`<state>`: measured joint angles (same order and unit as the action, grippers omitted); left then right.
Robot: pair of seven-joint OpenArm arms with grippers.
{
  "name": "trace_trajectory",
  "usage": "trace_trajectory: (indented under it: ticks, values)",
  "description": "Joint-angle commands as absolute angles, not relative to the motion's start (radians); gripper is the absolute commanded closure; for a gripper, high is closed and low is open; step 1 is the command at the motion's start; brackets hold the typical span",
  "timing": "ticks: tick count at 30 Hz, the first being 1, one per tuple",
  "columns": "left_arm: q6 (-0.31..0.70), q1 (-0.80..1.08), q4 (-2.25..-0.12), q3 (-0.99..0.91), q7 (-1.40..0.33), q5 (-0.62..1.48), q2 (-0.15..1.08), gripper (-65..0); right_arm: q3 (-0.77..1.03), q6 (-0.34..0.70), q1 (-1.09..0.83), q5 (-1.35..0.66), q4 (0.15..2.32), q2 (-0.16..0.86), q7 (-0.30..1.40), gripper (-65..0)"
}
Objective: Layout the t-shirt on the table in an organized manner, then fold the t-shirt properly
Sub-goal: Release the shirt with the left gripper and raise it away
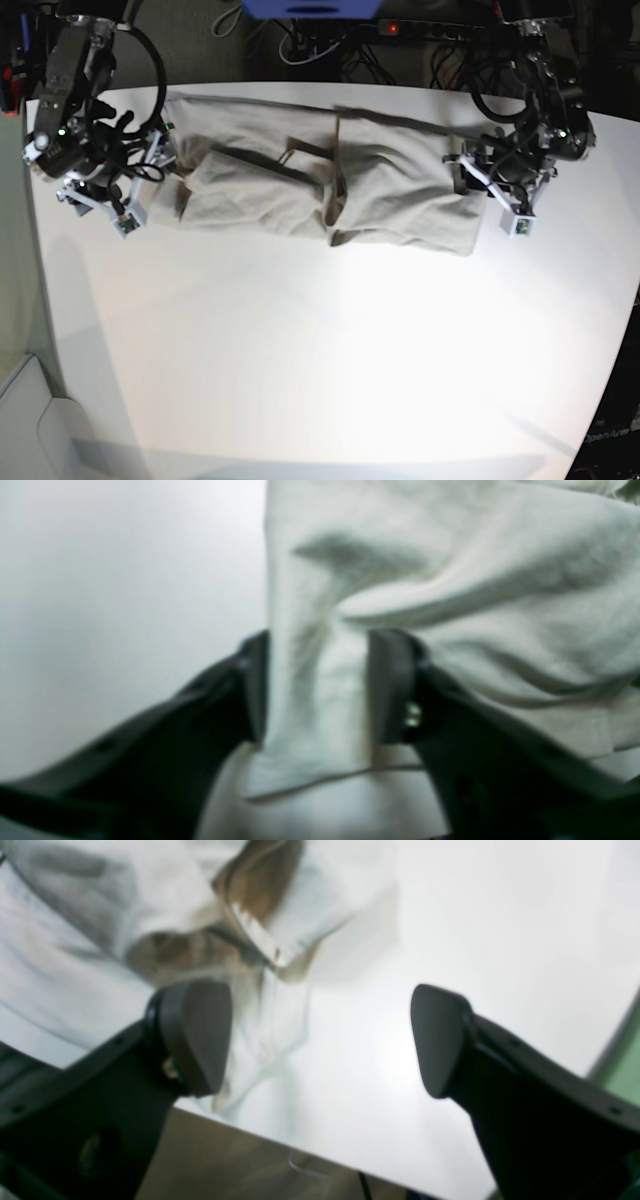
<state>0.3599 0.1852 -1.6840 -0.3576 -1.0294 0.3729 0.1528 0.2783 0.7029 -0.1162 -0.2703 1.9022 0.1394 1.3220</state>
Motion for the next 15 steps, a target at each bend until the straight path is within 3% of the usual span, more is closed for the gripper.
trace_trajectory:
  ticks: [1, 5, 10, 15]
  values:
    - [0.361, 0.183, -1.702, -0.358, -1.013, 0.390, 0.160, -38.7, 0.288, 0.698, -0.097, -0.292, 1.922, 0.140, 1.330, -57.6]
    - [0.361, 0.196, -1.728, -0.360, -1.010, 0.392, 0.159, -48.3, 0.292, 0.698, -0.090, -0.334, 1.922, 0.096, 1.362, -57.6]
    - [0.361, 0.196, -1.736, -0.360, -1.012, 0.392, 0.159, -49.1, 0.326, 0.698, -0.090, -0.334, 1.916, 0.016, 1.354, -57.7]
    - [0.361, 0.196, -1.733, -0.360, -1.013, 0.389, 0.160, -49.1, 0.331, 0.698, -0.071, -0.332, 1.916, 0.013, 1.353, -57.6]
